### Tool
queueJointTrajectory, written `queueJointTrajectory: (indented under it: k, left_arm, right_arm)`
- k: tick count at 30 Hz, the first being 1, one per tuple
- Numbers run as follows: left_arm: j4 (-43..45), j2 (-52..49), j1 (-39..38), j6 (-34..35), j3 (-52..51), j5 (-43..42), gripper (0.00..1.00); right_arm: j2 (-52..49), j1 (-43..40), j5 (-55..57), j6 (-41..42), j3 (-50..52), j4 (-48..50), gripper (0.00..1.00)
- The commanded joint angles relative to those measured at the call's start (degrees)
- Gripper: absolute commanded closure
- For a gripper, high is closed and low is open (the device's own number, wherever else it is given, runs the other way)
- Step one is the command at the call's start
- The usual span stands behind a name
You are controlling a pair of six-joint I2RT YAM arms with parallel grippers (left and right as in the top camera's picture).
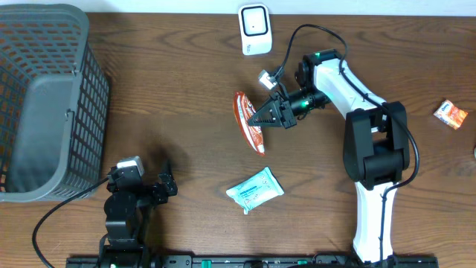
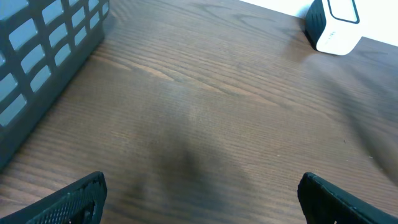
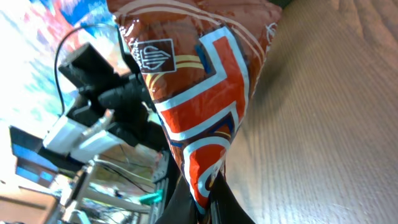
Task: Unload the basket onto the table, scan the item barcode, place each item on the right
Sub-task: 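Lift TOP bar with right gripper toward scanner, then hold TOP bar in front of scanner window with right gripper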
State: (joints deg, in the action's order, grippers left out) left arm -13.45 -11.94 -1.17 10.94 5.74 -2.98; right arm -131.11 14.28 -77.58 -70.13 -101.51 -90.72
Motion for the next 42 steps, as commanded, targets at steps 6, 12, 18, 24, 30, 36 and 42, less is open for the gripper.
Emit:
queueJointTrajectory:
  k: [6, 12, 18, 24, 30, 36, 42]
  left_arm:
    - [-0.39, -0.02, 0.24, 0.55, -1.44, 0.7, 0.02]
    - [-0.39, -0.02, 0.24, 0.55, -1.44, 0.7, 0.02]
    - [-0.39, -0.02, 0.24, 0.55, -1.44, 0.7, 0.02]
    - [-0.39, -0.02, 0.24, 0.55, -1.44, 0.7, 0.02]
    - [-0.39, -0.02, 0.24, 0.55, -1.44, 0.7, 0.02]
    - [-0.39, -0.02, 0.24, 0.55, -1.44, 0.7, 0.02]
    - [-0.39, -0.02, 0.24, 0.52, -1.44, 0.7, 0.02]
  right_arm:
    - [-0.48, -2.71, 1.01, -13.99, -0.24, -4.87, 0.99]
    - [-0.48, -2.54, 1.73, -11.13, -0.33, -4.68, 0.99]
    - [-0.46, -1.03, 11.41, 21.22, -6.03, 8.46, 0.98]
    - [-0.46, 3.91, 47.95, 59.36, -14.51, 20.85, 0.99]
    - [-0.48, 8.17, 61.0, 64.15, -16.68, 28.59, 0.99]
    - [-0.85, 9.07, 72.06, 64.54, -16.65, 38.82, 0.99]
    - [-1.55, 9.01, 77.37, 64.7, -16.65, 46.51, 0.99]
